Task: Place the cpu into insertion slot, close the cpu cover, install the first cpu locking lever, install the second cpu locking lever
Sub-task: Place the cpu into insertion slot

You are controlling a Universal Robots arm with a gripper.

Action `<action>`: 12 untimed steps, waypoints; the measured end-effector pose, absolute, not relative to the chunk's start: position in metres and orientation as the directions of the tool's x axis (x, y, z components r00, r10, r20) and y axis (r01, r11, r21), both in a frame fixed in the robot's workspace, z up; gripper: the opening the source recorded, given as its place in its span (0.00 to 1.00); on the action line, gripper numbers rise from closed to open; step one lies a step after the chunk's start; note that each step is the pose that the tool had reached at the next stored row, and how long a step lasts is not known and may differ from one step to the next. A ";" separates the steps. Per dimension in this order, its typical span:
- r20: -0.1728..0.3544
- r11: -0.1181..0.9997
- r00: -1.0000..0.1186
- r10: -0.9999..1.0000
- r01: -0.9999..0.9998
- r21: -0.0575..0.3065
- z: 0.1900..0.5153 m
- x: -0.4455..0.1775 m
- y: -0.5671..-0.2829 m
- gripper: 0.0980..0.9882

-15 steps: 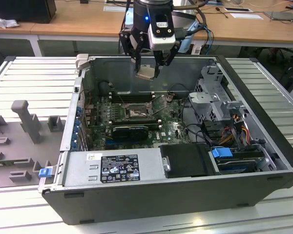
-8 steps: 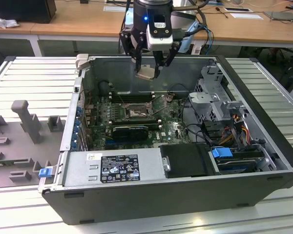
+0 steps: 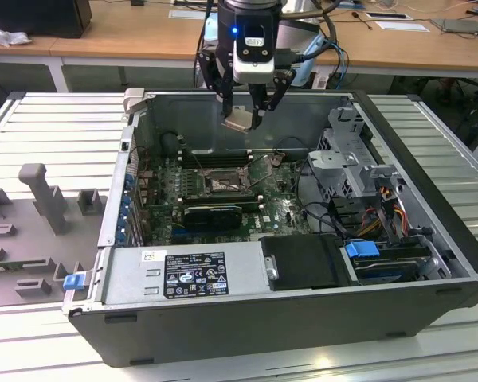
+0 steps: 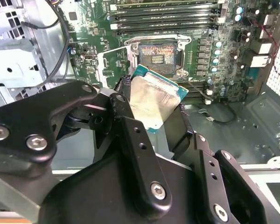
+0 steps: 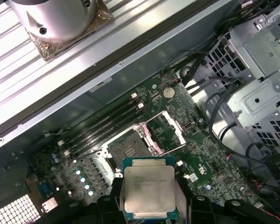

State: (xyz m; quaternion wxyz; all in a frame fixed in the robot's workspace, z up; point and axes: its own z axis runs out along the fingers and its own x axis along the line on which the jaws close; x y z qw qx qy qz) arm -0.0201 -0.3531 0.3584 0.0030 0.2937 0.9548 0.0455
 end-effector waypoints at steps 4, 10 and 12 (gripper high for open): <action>0.021 0.800 -0.804 0.594 0.594 0.089 0.358 -0.020 -0.353 0.48; 0.021 0.759 -0.763 0.646 0.645 0.089 0.358 -0.020 -0.353 0.48; 0.021 0.744 -0.748 0.663 0.662 0.089 0.358 -0.020 -0.353 0.48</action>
